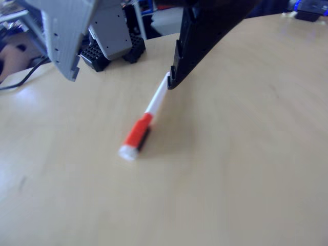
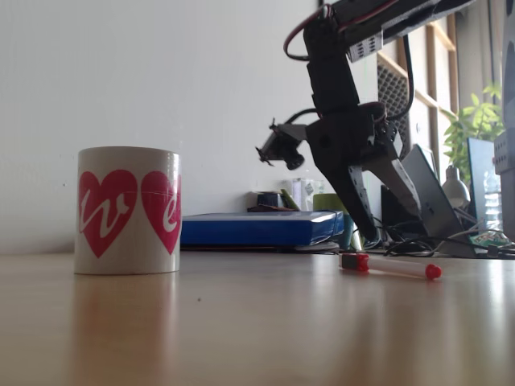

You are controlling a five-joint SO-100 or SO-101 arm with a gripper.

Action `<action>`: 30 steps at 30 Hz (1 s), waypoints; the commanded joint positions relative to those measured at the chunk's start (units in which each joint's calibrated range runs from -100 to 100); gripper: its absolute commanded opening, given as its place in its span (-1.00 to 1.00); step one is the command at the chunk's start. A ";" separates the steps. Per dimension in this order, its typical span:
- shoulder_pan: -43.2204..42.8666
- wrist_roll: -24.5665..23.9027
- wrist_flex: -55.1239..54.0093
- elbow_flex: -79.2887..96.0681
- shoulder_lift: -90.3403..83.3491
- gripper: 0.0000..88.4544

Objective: Grab the pen and place it in the cup.

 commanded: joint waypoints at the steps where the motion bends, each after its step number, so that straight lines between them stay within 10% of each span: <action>1: -4.60 -0.37 0.41 -1.89 -0.03 -0.09; 30: 4.16 -4.79 -13.18 2.91 11.42 -0.09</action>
